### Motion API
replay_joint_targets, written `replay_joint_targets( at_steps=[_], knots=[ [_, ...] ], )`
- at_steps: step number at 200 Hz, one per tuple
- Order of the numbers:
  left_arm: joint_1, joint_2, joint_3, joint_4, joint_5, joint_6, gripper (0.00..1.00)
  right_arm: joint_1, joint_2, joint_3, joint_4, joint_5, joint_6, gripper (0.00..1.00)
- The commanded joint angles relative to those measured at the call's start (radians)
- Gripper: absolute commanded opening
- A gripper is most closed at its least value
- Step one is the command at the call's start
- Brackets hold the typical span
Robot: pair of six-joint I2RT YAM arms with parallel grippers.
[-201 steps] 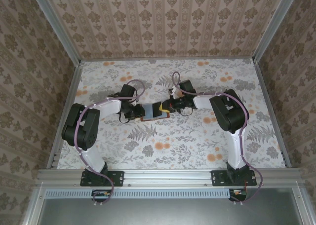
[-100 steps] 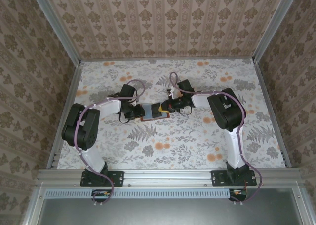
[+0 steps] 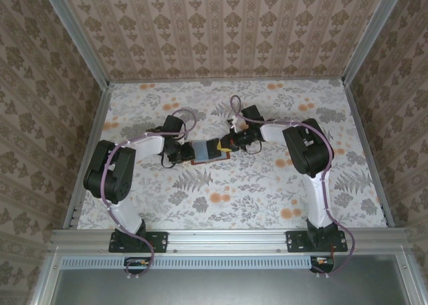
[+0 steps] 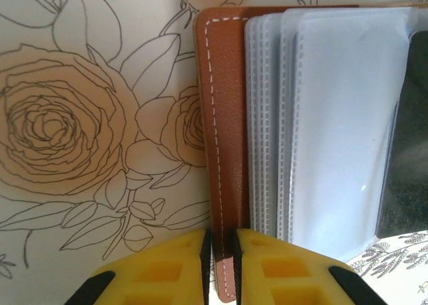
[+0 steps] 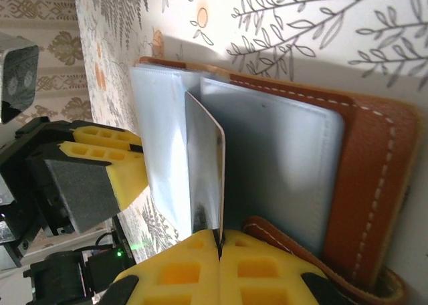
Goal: Put the credit cards into the card holder
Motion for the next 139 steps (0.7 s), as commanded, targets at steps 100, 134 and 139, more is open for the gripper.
replay_joint_targets(
  at_steps=[100, 134, 139],
  knots=[
    [-0.003, 0.025, 0.006, -0.045, -0.014, 0.016, 0.15, 0.009, 0.055, 0.068, -0.071, 0.004, -0.016, 0.04],
    [0.002, -0.035, 0.004, -0.071, -0.053, 0.025, 0.17, 0.01, 0.057, 0.059, -0.039, -0.034, 0.0, 0.04],
    [0.004, -0.04, 0.006, -0.077, -0.062, 0.028, 0.17, 0.01, 0.056, 0.059, -0.032, -0.041, 0.004, 0.04]
  ],
)
